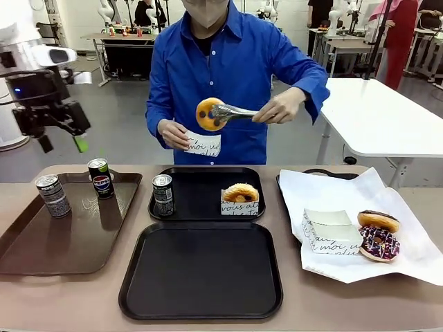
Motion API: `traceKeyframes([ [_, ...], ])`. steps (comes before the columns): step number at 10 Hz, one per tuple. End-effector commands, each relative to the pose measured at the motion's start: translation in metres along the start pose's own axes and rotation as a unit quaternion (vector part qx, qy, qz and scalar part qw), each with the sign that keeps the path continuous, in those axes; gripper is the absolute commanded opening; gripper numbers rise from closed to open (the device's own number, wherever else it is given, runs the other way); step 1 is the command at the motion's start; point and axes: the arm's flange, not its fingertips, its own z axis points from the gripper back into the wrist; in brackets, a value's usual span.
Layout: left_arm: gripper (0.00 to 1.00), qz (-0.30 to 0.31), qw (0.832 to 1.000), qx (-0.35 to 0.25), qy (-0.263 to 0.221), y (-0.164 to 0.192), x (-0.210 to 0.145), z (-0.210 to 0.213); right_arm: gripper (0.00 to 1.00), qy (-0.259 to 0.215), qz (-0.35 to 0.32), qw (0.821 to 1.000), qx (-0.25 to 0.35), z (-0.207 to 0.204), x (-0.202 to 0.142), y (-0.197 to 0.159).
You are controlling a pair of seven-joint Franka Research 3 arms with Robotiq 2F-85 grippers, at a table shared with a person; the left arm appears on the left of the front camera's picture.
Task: Set up donuts and drinks on trays.
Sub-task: Pick up one Pepsi coke from the Handle tray and place it on the Flat Tray without a Pepsi coke.
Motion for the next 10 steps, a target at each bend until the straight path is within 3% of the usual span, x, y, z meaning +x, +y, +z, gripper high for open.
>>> traceKeyframes([
  [1,1.0,0.04,0.999,-0.022,0.014,0.038,0.022,-0.001,1.0,-0.001,0.001,1.0,0.005,-0.001,0.001,0.001],
  [3,1.0,0.084,0.996,-0.014,0.007,0.082,0.009,-0.013,1.0,-0.001,0.001,1.0,0.005,-0.001,0.001,0.001],
  [5,1.0,0.104,0.994,0.032,-0.026,0.106,-0.003,-0.027,1.0,-0.001,0.001,1.0,0.005,-0.001,0.001,0.001],
  [8,1.0,0.107,0.991,0.062,-0.056,0.108,0.002,-0.03,1.0,-0.001,0.001,1.0,0.005,-0.001,0.001,0.001],
  [10,1.0,0.1,0.994,0.035,-0.03,0.118,0.007,-0.026,1.0,-0.001,0.001,1.0,0.005,-0.001,0.001,0.001],
])
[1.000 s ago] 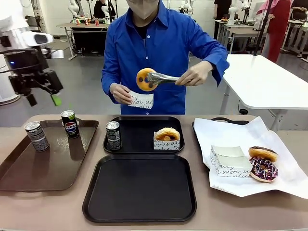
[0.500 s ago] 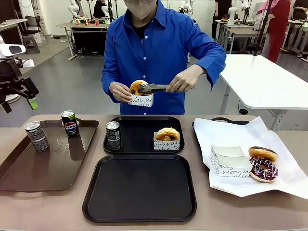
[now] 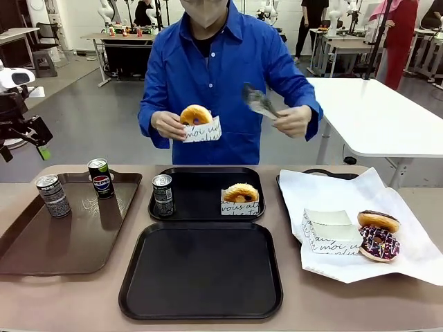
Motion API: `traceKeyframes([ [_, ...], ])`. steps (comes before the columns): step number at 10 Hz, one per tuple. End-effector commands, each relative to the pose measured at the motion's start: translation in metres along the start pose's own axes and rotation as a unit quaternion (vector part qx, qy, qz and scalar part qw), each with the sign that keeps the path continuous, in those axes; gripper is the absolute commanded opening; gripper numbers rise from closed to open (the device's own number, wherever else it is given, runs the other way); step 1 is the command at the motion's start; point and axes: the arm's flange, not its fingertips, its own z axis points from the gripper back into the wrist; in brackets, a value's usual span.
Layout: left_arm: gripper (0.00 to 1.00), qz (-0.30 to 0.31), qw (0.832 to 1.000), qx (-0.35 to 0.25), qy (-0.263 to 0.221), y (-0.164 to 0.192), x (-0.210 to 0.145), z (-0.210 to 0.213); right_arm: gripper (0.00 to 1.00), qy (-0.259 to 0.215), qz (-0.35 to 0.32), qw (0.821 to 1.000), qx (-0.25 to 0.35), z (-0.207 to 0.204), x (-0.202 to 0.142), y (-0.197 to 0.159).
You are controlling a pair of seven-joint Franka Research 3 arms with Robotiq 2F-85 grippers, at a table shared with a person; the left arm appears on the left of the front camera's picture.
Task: Set up donuts and drinks on trays.
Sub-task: Pick up one Pepsi coke from the Handle tray and place it on the Flat Tray without a Pepsi coke.
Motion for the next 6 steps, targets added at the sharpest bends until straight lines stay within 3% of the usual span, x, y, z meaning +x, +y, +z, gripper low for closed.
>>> traceKeyframes([
  [1,1.0,0.002,1.0,-0.009,0.01,0.0012,-0.0003,0.0022,1.0,-0.002,0.001,1.0,0.006,-0.0012,0.0011,0.0004],
  [6,1.0,0.002,1.0,-0.009,0.01,0.0012,-0.0003,0.0022,1.0,-0.002,0.001,1.0,0.006,-0.0012,0.0011,0.0004],
])
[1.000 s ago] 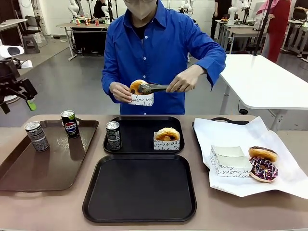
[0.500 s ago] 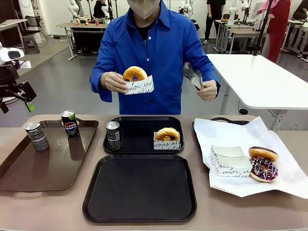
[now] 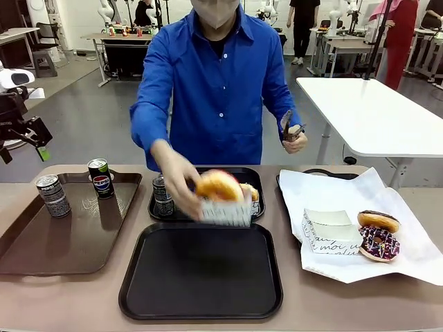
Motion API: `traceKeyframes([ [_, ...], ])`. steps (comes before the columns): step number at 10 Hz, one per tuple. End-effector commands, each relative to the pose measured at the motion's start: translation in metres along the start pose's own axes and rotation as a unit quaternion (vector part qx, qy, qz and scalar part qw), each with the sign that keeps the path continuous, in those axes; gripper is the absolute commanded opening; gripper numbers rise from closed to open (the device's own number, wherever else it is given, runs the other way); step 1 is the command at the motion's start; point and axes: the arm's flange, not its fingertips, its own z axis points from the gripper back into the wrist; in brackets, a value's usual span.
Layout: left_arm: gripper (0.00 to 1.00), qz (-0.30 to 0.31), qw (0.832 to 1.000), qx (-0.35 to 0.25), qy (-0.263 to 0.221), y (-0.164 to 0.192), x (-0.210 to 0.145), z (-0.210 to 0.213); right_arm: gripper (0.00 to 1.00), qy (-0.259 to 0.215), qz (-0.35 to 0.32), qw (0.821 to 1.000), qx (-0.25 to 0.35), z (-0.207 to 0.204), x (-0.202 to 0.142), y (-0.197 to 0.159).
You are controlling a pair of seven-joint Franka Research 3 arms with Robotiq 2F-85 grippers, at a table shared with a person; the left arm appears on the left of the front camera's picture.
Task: Set up donuts and drinks on trays.
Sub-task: Pick up one Pepsi coke from the Handle tray and place it on the Flat Tray without a Pepsi coke.
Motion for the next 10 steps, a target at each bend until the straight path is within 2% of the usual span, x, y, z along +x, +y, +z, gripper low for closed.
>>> traceKeyframes([
  [1,1.0,0.0,1.0,-0.006,0.003,0.002,0.001,0.002,1.0,-0.002,0.001,1.0,0.006,-0.001,0.001,0.0],
  [3,1.0,0.0,1.0,0.0,0.0,0.0,0.0,0.0,1.0,-0.002,0.001,1.0,0.006,-0.001,0.001,0.0],
  [7,1.0,0.013,1.0,0.021,0.002,-0.008,0.029,-0.033,1.0,-0.002,0.001,1.0,0.006,-0.001,0.001,0.0],
  [10,1.0,0.008,0.998,0.06,-0.002,-0.013,0.034,-0.058,1.0,-0.002,0.001,1.0,0.006,-0.001,0.001,0.0],
])
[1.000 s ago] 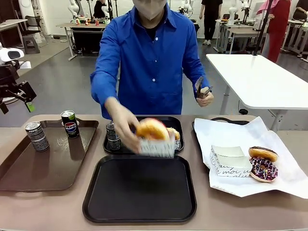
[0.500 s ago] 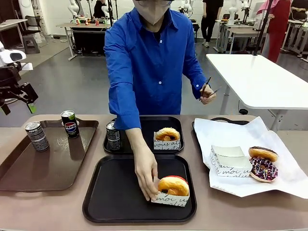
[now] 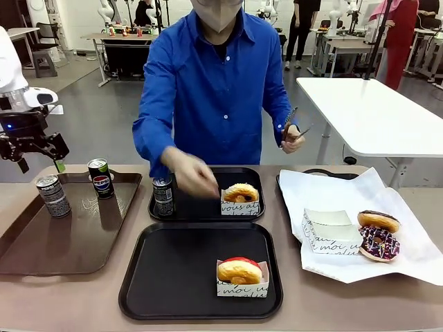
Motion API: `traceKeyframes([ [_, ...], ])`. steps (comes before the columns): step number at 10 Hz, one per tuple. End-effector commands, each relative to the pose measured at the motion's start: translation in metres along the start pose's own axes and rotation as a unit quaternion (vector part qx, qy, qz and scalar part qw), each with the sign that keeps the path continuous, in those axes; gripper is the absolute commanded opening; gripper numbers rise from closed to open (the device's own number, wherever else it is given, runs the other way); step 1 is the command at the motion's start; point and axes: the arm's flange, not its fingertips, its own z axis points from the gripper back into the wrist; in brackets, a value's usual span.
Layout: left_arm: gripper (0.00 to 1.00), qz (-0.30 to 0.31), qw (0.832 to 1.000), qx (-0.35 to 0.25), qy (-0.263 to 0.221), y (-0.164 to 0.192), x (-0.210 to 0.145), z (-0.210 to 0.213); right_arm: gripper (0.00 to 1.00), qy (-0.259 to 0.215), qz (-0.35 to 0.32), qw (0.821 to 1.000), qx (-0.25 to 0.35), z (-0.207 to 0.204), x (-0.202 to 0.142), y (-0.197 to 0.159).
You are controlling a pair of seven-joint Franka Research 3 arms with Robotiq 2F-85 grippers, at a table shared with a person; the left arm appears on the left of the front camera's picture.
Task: Set up donuts and drinks on trays.
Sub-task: Pick up one Pepsi coke from the Handle tray and place it on the Flat Tray without a Pepsi coke.
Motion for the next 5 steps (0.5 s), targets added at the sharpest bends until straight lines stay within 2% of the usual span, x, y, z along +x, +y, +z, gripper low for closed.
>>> traceKeyframes([
  [1,1.0,0.012,0.999,0.031,-0.008,-0.003,0.001,-0.009,1.0,-0.002,0.001,1.0,0.006,-0.001,0.001,0.0],
  [5,1.0,-0.003,1.0,0.021,0.014,-0.001,-0.006,-0.023,1.0,-0.002,0.001,1.0,0.006,-0.001,0.001,0.0],
])
